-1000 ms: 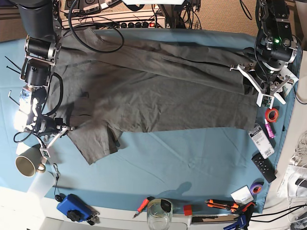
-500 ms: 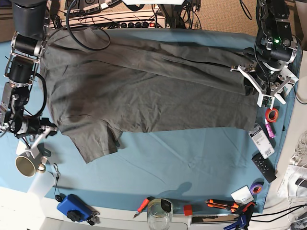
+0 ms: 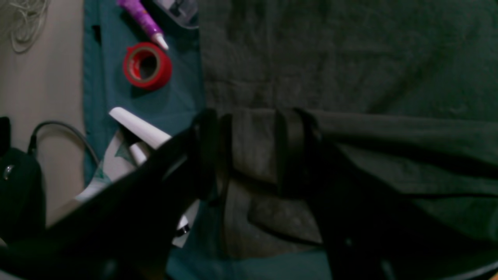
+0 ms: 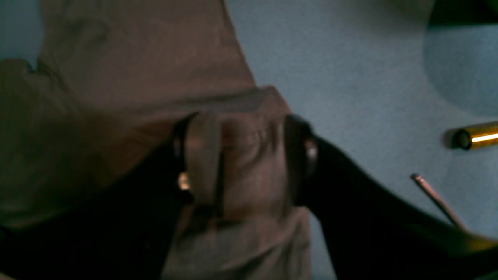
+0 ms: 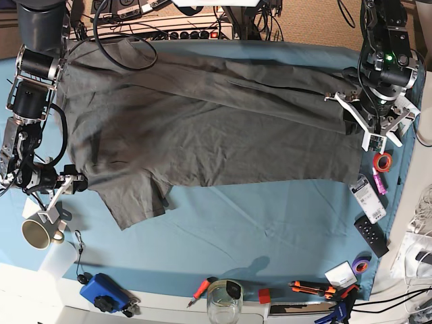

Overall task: Fold the T-shirt properly
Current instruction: 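Lower the right gripper to the hem corner by the sleeve and pinch it, then pinch the other hem corner with the left gripper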

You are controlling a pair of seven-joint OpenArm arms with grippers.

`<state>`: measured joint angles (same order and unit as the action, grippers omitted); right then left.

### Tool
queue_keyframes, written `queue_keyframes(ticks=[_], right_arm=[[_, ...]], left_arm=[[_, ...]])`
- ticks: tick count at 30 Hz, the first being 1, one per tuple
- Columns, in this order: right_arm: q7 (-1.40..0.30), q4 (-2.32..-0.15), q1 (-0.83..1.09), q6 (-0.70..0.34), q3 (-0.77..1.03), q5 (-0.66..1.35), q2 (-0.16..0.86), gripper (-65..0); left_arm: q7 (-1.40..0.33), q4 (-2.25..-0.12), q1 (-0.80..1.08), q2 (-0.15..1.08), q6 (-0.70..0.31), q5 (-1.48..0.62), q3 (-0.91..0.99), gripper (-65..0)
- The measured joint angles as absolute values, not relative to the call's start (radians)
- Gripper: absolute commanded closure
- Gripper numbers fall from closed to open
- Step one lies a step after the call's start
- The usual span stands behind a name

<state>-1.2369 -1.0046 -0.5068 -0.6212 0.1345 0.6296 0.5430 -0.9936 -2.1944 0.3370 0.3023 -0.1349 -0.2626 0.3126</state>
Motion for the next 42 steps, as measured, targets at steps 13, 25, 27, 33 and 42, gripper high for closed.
queue_keyframes(ticks=[13,25,27,33,42], right_arm=[[-0.975,-0.913,-0.523,-0.541,0.136,0.449,0.494,-27.9],[-0.935,-0.723,-0.574,-0.596,0.138,0.402,0.437,-22.7],[-0.970,-0.724,-0.574,-0.596,0.138,0.420,0.438,-13.6],[-1.053,-0.725,-0.576,-0.596,0.138,0.470,0.440,0.0],[-1.234,-0.786,-0.542,-0.599,0.135,0.630,0.484,0.0]], left_arm=[[-0.993,-2.194,0.337,0.302,-0.135,-0.263,0.313,-24.7],[-0.991,-2.194,0.337,0.302,-0.135,-0.263,0.313,-24.7],[-0.991,-2.194,0.337,0.302,-0.135,-0.263,0.313,-24.7],[-0.982,-2.194,0.337,0.302,-0.135,-0.263,0.313,-24.7],[-0.971,-2.194,0.337,0.302,-0.135,-0.263,0.313,-24.7]])
